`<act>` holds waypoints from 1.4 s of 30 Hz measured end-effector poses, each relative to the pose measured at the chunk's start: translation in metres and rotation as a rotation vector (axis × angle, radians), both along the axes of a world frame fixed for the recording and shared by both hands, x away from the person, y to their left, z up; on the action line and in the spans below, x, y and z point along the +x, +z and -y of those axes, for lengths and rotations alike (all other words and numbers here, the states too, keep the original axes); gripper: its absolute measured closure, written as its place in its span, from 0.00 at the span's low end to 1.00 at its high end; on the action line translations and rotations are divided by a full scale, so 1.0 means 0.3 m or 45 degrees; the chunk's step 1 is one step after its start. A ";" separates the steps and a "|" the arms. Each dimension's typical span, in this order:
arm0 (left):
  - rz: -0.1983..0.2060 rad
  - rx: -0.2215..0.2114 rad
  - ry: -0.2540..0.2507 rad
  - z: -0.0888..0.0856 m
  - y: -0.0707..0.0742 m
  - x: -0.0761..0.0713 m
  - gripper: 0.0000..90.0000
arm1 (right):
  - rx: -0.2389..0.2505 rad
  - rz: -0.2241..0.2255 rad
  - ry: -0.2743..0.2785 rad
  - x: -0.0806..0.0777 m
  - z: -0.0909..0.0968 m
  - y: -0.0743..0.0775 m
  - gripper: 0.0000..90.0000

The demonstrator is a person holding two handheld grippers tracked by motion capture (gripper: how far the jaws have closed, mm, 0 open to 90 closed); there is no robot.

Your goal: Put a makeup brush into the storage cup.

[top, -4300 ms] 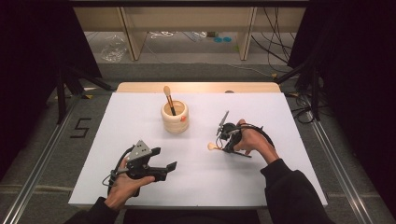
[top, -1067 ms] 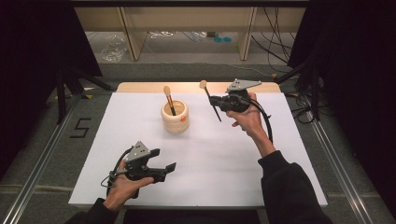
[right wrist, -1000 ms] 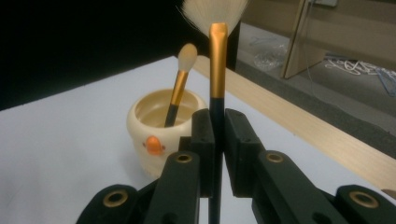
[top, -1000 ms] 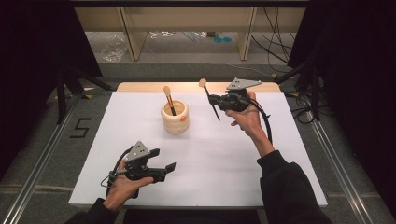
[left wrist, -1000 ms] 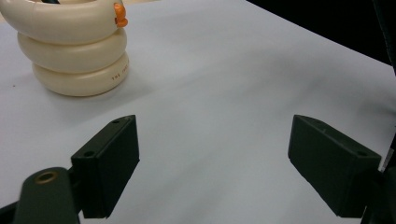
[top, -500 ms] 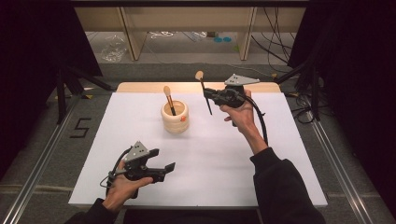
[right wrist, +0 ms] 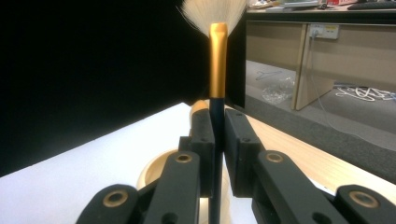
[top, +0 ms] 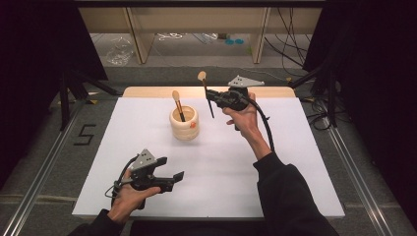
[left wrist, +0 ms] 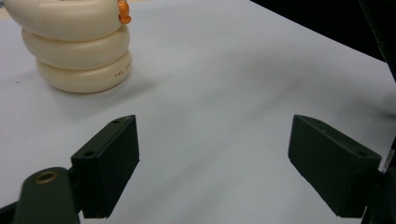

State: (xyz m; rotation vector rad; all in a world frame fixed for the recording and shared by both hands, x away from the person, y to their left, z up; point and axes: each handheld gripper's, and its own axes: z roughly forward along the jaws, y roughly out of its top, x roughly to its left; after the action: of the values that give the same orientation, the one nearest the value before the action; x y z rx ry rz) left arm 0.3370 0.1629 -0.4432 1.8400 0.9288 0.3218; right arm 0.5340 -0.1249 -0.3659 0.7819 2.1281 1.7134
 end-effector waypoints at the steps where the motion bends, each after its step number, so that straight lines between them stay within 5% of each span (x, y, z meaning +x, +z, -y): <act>1: -0.002 -0.001 -0.001 0.000 -0.001 0.000 0.18 | 0.017 0.009 -0.004 0.004 -0.001 -0.003 0.93; 24: -0.008 0.003 0.003 0.000 -0.006 0.002 0.18 | 0.105 0.042 0.000 0.041 -0.096 -0.012 0.92; 25: -0.008 0.001 0.003 0.001 -0.007 0.002 0.18 | 0.106 0.001 0.005 0.037 -0.096 -0.009 0.93; 30: -0.008 0.002 0.002 0.003 -0.007 0.002 0.18 | 0.133 0.018 -0.007 0.055 -0.102 -0.022 0.92; 31: -0.008 0.003 0.002 0.003 -0.007 0.002 0.18 | 0.141 -0.016 0.000 0.053 -0.105 -0.023 0.93; 37: -0.012 0.003 -0.002 0.003 -0.007 0.003 0.18 | 0.125 0.038 0.013 0.069 -0.156 -0.006 0.92; 42: -0.009 0.003 -0.004 0.002 -0.008 0.001 0.18 | 0.114 0.015 0.017 0.070 -0.190 -0.002 0.93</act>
State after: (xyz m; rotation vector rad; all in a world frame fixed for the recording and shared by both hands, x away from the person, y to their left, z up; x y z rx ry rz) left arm 0.3373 0.1623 -0.4455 1.8458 0.9306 0.3142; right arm 0.5550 -0.0678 -0.3665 0.7815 2.0659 1.8265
